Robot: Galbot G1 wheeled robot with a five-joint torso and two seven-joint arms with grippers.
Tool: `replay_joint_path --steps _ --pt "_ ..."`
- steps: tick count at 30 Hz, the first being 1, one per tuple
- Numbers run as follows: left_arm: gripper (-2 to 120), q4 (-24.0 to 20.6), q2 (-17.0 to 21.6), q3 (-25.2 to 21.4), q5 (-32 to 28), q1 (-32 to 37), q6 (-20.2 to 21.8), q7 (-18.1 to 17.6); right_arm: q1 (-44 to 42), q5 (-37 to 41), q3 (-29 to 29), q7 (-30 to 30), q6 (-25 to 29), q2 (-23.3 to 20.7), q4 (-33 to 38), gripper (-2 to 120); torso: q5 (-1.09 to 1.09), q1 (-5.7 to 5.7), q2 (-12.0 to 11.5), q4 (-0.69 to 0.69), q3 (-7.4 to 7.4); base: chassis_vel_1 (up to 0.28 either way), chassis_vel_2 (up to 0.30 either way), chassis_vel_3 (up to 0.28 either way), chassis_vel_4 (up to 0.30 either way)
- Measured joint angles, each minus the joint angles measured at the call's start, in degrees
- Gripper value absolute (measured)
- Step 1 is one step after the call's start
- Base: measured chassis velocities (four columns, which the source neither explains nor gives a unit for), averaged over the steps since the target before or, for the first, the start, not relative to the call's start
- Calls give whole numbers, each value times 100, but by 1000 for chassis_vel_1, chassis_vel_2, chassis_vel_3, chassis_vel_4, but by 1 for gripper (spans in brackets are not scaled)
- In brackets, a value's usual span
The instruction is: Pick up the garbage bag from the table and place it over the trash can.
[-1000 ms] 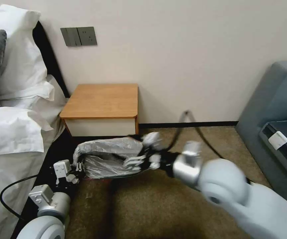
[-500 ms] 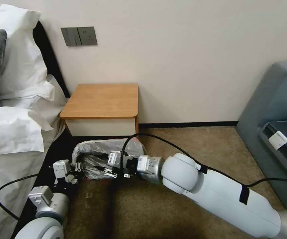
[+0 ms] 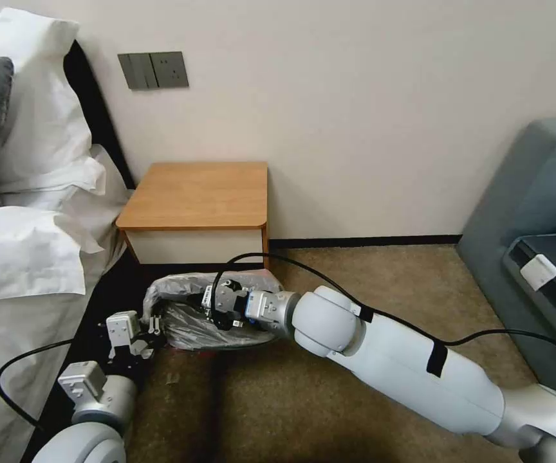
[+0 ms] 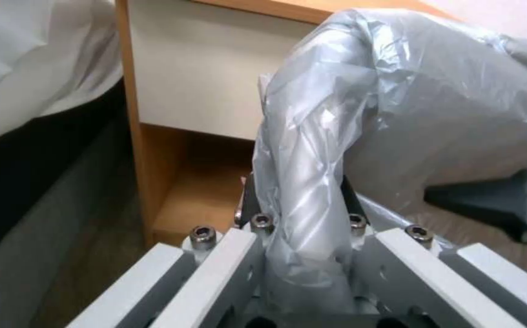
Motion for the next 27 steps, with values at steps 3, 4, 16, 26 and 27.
replay_joint_path --steps 3,4,16,26,27 --pt "4 -36 1 -24 -34 3 11 -14 -27 10 -9 107 -59 -3 -29 0 0 0 0 0 0 0 0 0 0" --pt "4 -70 -5 -24 -83 4 31 -28 -38 24 -13 152 -95 -8 -46 0 0 0 0 0 0 0 0 0 0" --pt "4 -313 -11 9 -77 60 -9 31 -66 505 -24 493 -546 -34 -193 0 0 0 0 0 0 0 0 0 0" --pt "4 -339 -40 121 514 171 -232 469 160 442 -249 857 -1184 159 -242 0 0 -1 0 0 0 0 0 0 0" --pt "4 -343 -45 143 541 176 -235 484 199 320 -287 858 -1236 178 -309 0 0 0 0 1 0 0 0 0 0"
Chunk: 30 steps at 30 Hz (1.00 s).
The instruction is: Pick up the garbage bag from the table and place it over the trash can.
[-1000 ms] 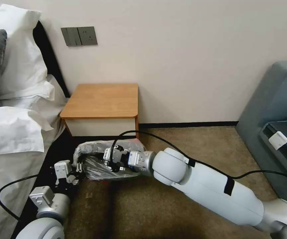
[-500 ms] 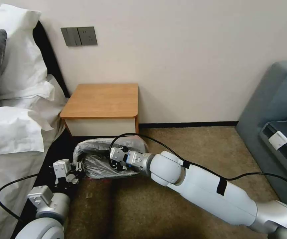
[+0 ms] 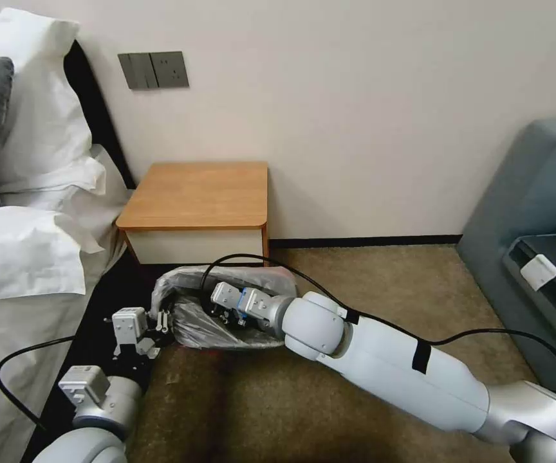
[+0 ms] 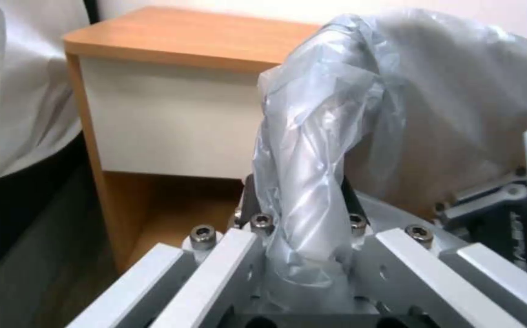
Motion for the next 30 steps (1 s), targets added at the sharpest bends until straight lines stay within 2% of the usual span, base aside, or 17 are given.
replay_joint_path --steps 7,17,22,24,30 --pt "4 -2 -38 91 94 15 -5 49 47 -608 -131 -21 -145 26 -143 0 0 0 0 0 0 0 0 0 0" --pt "4 -16 -71 110 88 22 -5 68 43 -688 -178 -9 -212 75 -224 0 0 0 0 0 0 0 0 0 0" --pt "4 89 -75 -8 -19 -7 -5 59 49 -426 -127 137 -91 -61 83 0 0 0 0 0 0 0 0 0 0" --pt "4 144 -63 -86 -154 -41 4 23 120 -42 -211 441 119 -188 267 0 -1 0 0 -1 0 0 0 0 0" --pt "4 179 -28 -178 -388 -81 29 -31 170 713 -244 828 208 -268 581 0 0 0 0 -1 0 0 0 0 0"
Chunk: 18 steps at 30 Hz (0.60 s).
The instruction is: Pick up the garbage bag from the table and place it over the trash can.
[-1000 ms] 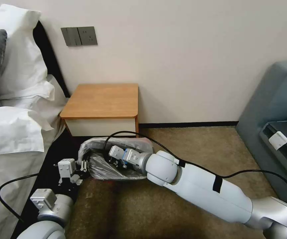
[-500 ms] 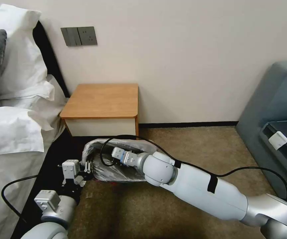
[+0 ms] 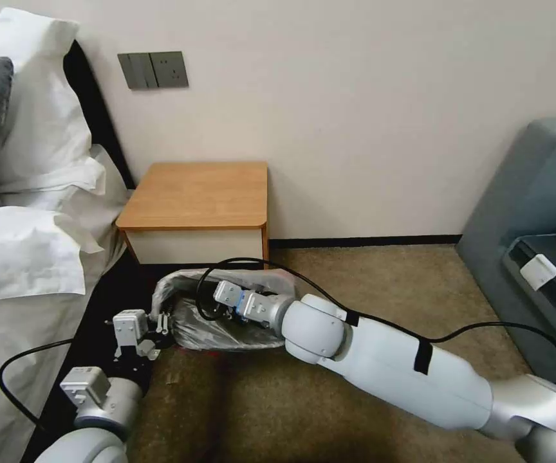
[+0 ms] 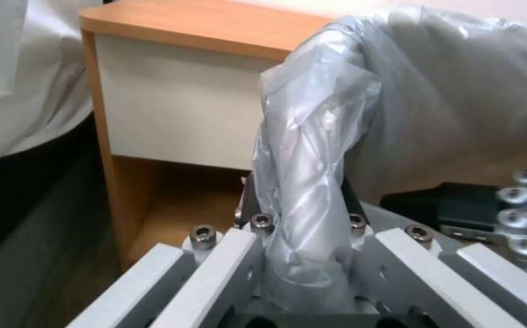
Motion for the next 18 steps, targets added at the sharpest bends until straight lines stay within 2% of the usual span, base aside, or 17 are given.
replay_joint_path --steps 4,9,13,14,17,18 --pt "4 28 24 -97 -390 -37 101 -160 -16 810 77 351 57 -102 322 0 0 0 0 1 0 0 0 0 0" --pt "4 81 47 -135 -641 -65 182 -290 -108 1339 275 674 10 -257 692 0 0 0 0 1 0 0 0 0 0" --pt "4 185 73 58 -817 -81 317 -523 -474 2339 719 1790 138 -630 1567 17 0 0 0 0 0 0 0 0 0" --pt "4 185 73 58 -817 -81 317 -523 -474 2339 719 1790 138 -630 1567 17 0 0 0 0 0 0 0 0 0" --pt "4 185 102 446 -825 -37 473 -743 -1078 2539 1495 2081 312 -898 2153 30 0 0 0 1 0 0 0 0 0" --pt "4 185 102 446 -825 -37 473 -743 -1078 2539 1495 2081 312 -898 2153 30 0 0 0 1 0 0 0 0 0"
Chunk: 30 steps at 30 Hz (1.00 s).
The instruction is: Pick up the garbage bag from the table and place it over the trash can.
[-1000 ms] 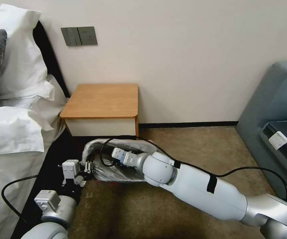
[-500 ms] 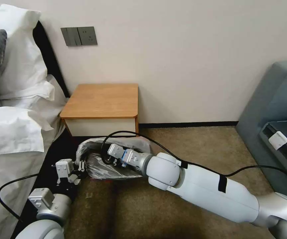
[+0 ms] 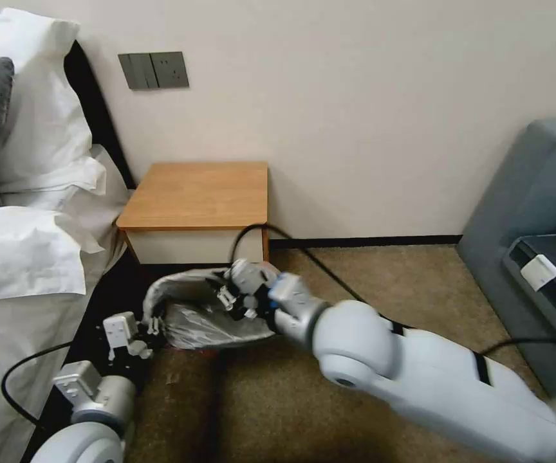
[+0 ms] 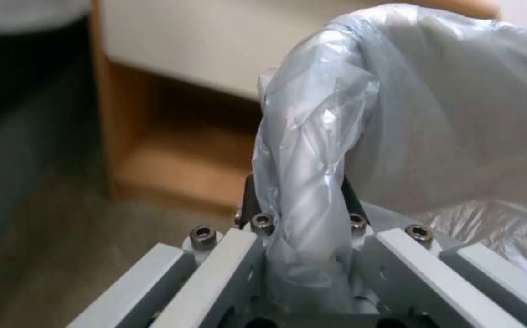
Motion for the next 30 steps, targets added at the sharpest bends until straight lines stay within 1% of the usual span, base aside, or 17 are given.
replay_joint_path --steps 2,4,5,6,8,9,11,13,14,16,17,18,20,22,30 --pt "4 15 16 265 18 37 83 -131 -621 -232 681 -87 50 -131 243 41 2 0 0 0 0 0 0 0 0" --pt "4 75 32 530 26 59 167 -302 -1542 -809 1512 -437 166 -249 420 48 3 0 0 -1 -1 0 0 0 0" --pt "4 75 32 530 26 59 167 -302 -1542 -809 1512 -437 166 -249 420 48 3 0 0 -1 -1 0 0 0 0" --pt "4 107 41 620 26 60 204 -363 -2020 -1092 1944 -601 265 -294 494 54 3 0 0 -2 0 0 0 0 0" --pt "4 174 66 786 21 44 287 -469 -2811 -1598 2495 -677 487 -314 648 64 2 0 0 -3 -1 0 0 0 0" --pt "4 174 66 786 21 44 287 -469 -2811 -1598 2495 -677 487 -314 648 64 2 0 0 -3 -1 0 0 0 0" --pt "4 247 83 931 -8 14 370 -534 -3465 -2140 2732 -494 730 -243 718 74 0 0 0 -2 -1 0 0 0 0" --pt "4 343 83 1084 -27 -16 450 -619 -3942 -2614 2830 -343 922 -41 698 83 1 0 0 -2 -1 0 0 0 0" --pt "4 343 83 1084 -27 -16 450 -619 -3942 -2614 2830 -343 922 -41 698 83 1 0 0 -2 -1 0 0 0 0" --pt "4 391 70 1137 -27 -24 497 -651 -4077 -2791 2836 -267 974 95 652 89 0 0 0 -2 -1 0 0 0 0" --pt "4 450 51 1189 -27 -31 535 -687 -4175 -2957 2835 -214 1040 244 594 95 0 0 0 -1 -1 0 0 0 0" --pt "4 450 51 1189 -27 -31 535 -687 -4175 -2957 2835 -214 1040 244 594 95 0 0 0 -1 -1 0 0 0 0" --pt "4 504 37 1243 -28 -43 563 -710 -4232 -3146 2829 -188 1139 409 492 99 0 0 0 0 0 0 0 0 0" --pt "4 556 34 1272 -35 -61 603 -723 -4218 -3214 2820 -175 1186 518 396 100 0 0 0 -1 0 0 0 0 0" --pt "4 672 58 1290 -73 -113 750 -760 -4098 -3214 2760 -165 1200 652 286 100 0 0 0 0 0 0 0 0 0"
